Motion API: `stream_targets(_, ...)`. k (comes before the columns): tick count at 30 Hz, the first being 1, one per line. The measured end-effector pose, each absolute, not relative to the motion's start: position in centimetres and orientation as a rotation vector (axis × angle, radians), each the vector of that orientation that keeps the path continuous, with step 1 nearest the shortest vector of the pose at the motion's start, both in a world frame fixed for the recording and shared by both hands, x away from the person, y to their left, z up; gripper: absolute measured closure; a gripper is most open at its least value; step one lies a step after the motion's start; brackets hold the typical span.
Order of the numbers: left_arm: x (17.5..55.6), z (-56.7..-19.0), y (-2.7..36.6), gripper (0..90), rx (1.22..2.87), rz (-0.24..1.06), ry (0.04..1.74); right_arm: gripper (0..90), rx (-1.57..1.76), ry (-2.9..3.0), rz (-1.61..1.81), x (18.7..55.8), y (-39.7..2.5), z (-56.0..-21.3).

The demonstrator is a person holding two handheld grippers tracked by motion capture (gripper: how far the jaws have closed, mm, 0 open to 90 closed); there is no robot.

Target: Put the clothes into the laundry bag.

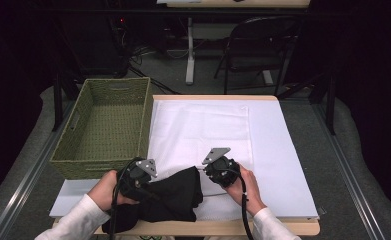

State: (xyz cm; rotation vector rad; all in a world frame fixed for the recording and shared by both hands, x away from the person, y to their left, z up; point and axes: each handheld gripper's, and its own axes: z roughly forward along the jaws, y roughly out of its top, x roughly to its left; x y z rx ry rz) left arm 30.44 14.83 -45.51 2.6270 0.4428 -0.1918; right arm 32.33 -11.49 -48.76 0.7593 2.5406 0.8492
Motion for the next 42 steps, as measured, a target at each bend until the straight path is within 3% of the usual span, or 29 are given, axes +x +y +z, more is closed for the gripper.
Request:
stream_targets(6,30.7,-47.9,13.9,73.9,2.609,-0.212,0.454,89.5,0.767,2.516,0.886,32.0,-11.5,-48.3)
stream_targets(11,31.0,-49.0,13.6,69.5,2.556,-0.133,0.526,89.5,0.756,2.515,0.889,31.8,-11.3,-48.1)
stream_targets(15,31.4,-49.7,14.0,58.1,2.525,-0.144,0.578,89.4,0.749,2.533,0.884,31.5,-11.1,-48.5)
stream_targets(18,31.2,-50.3,13.9,58.9,2.523,-0.189,0.569,89.4,0.746,2.533,0.877,31.4,-11.1,-48.6)
stream_targets(23,30.4,-50.4,13.8,69.7,2.521,-0.114,0.541,89.4,0.736,2.528,0.873,31.2,-11.1,-48.4)
stream_targets(29,29.8,-49.4,13.8,73.1,2.498,-0.077,0.59,89.4,0.73,2.526,0.88,30.9,-10.8,-47.8)
stream_targets(36,30.0,-48.0,12.9,72.8,2.431,0.002,0.721,89.4,0.746,2.503,0.935,30.5,-11.1,-46.5)
stream_targets(40,30.3,-49.0,12.3,70.8,2.455,0.061,0.748,89.4,0.752,2.534,0.925,30.7,-11.1,-46.9)
stream_targets(42,30.5,-49.4,12.5,62.3,2.448,0.048,0.754,89.4,0.753,2.554,0.904,30.8,-11.0,-47.4)
